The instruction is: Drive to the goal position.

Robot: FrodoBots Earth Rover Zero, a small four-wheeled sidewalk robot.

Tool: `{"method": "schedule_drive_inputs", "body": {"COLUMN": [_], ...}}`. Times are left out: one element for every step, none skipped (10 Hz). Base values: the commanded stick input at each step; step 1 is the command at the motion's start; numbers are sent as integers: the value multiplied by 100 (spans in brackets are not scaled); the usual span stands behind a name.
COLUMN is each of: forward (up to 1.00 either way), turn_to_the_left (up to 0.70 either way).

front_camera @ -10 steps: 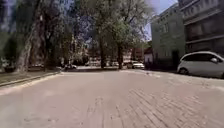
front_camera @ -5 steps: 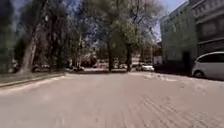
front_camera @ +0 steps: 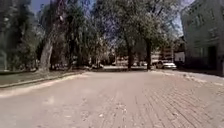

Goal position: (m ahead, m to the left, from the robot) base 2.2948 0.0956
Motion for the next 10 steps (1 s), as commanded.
{"method": "schedule_drive_inputs", "body": {"forward": [85, 85, 85, 85, 85, 85, 85, 85, 85, 85], "turn_to_the_left": [0, 0, 0, 0, 0, 0, 0, 0, 0, 0]}}
